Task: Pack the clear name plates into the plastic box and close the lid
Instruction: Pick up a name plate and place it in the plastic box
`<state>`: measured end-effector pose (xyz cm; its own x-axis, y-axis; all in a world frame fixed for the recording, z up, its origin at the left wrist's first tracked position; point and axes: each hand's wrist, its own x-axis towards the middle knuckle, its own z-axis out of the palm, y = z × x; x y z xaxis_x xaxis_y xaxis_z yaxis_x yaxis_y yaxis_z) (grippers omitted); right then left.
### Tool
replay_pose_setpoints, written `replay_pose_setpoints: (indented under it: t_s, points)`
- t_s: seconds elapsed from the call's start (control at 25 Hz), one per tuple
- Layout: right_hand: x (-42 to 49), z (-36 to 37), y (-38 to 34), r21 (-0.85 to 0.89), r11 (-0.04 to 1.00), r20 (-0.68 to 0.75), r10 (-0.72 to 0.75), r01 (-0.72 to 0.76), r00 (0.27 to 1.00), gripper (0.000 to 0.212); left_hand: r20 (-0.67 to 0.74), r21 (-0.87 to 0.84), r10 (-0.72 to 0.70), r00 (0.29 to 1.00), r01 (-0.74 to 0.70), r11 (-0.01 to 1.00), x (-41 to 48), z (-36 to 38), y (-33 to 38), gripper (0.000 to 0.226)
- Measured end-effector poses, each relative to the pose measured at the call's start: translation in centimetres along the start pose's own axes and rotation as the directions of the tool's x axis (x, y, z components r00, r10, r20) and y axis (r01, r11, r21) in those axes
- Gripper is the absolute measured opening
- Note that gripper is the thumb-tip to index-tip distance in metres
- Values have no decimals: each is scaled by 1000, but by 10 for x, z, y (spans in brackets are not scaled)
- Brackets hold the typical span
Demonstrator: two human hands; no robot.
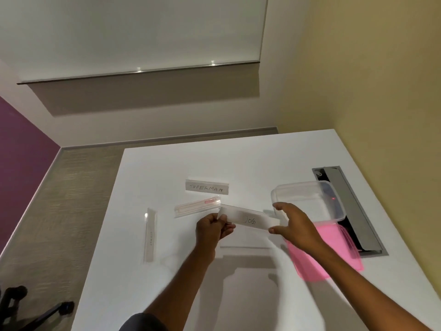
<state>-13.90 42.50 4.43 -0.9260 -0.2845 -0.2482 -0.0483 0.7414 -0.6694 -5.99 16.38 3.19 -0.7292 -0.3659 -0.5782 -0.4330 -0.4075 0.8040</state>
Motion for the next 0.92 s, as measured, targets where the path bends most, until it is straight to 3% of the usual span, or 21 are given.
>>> replay_pose_setpoints:
  t_s: [0.12, 0.24, 0.48, 0.6, 0.68, 0.72, 0.8, 0.88, 0.92]
  points:
    - [15, -33, 8, -223, 972, 181, -29, 70, 983, 78, 52, -28, 2, 999, -1, 1000, -4, 29, -3, 12]
    - [25, -63, 21, -280, 950, 282, -53, 135, 958, 64, 100, -50, 12, 995, -7, 999, -7, 57, -7, 13]
    - [45, -101, 48, -274, 954, 230, -58, 122, 971, 54, 148, -5, 80, 986, -80, 997, -1, 105, -7, 11]
    - [61, -120, 66, -285, 950, 206, -71, 129, 976, 55, 144, 208, 156, 977, -184, 961, 11, 126, 1, 53]
    - [71, -130, 78, -327, 931, 208, -97, 163, 973, 58, 183, 471, 255, 949, -312, 825, 23, 137, 9, 79]
    - [76, -134, 83, -345, 922, 204, -109, 175, 973, 59, 240, 592, 313, 919, -394, 703, 29, 143, 12, 86]
    - [85, -141, 94, -360, 915, 190, -119, 182, 974, 61, 421, 753, 364, 831, -544, 370, 42, 159, 17, 86]
    - [93, -146, 103, -364, 914, 186, -118, 180, 975, 62, 587, 780, 283, 758, -624, 53, 53, 179, 21, 74]
    - [98, -147, 108, -362, 914, 189, -119, 182, 975, 63, 634, 767, 220, 741, -640, -55, 58, 190, 21, 69]
